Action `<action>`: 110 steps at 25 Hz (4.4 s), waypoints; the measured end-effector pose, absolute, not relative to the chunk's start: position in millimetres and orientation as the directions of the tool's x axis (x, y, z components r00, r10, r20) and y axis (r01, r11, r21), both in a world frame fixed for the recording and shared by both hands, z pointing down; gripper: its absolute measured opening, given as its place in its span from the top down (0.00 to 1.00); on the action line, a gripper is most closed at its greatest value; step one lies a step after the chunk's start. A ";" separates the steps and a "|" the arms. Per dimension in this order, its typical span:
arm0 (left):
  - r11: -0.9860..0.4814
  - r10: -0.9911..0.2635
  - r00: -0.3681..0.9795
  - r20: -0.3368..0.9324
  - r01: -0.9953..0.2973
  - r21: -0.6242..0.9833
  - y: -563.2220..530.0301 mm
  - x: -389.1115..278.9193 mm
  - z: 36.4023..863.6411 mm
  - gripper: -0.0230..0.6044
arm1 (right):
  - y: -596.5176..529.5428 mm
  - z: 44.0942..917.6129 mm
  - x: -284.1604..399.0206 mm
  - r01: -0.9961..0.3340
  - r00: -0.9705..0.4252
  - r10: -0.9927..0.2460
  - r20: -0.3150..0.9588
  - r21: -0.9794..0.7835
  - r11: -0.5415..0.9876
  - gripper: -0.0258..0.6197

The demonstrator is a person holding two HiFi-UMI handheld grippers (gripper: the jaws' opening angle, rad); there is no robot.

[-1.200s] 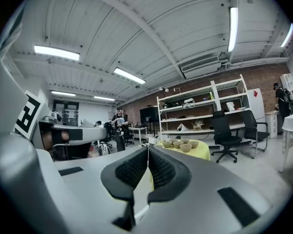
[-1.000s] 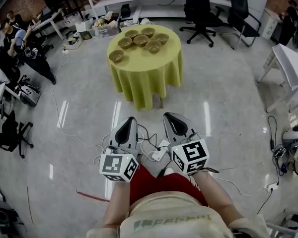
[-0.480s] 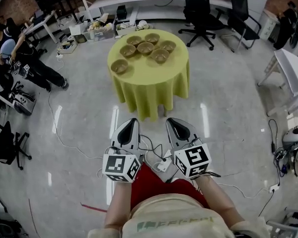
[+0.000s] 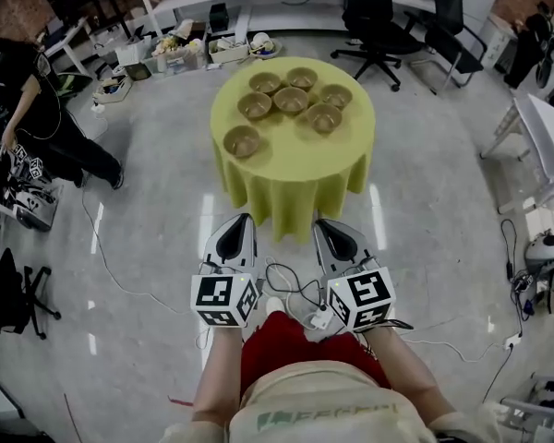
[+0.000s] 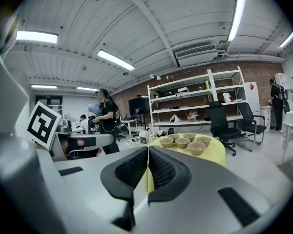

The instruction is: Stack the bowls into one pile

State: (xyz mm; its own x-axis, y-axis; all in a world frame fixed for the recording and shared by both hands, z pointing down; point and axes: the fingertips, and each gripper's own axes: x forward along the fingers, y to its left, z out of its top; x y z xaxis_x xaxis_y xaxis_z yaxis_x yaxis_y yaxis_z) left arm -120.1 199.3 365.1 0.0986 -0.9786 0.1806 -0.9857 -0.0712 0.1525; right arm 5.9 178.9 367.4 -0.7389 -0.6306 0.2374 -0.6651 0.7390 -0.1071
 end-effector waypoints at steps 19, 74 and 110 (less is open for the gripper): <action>-0.060 -0.944 0.124 0.306 -0.976 0.209 124.9 -261.2 414.4 0.92 | 113.0 387.1 -122.0 -0.724 -0.671 -0.678 0.300 -0.069 0.687 0.90; 0.371 -0.735 -0.019 0.678 -0.848 0.379 -101.3 -332.9 583.4 0.76 | -156.0 518.4 -208.3 -0.544 -0.754 -0.394 0.526 -0.164 0.823 0.90; 0.263 -0.793 0.057 0.606 -0.866 0.426 -148.5 -293.7 523.1 0.91 | -176.4 489.2 -166.3 -0.624 -0.708 -0.497 0.502 -0.115 0.773 0.90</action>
State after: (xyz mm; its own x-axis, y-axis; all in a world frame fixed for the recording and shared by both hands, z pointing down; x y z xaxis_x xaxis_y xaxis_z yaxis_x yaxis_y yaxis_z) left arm -293.7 -148.5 523.1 0.0575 -0.7933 0.6060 -0.8659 0.2626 0.4258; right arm -166.3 -176.4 489.2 -0.7076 -0.4969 0.5024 -0.6241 0.7729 -0.1147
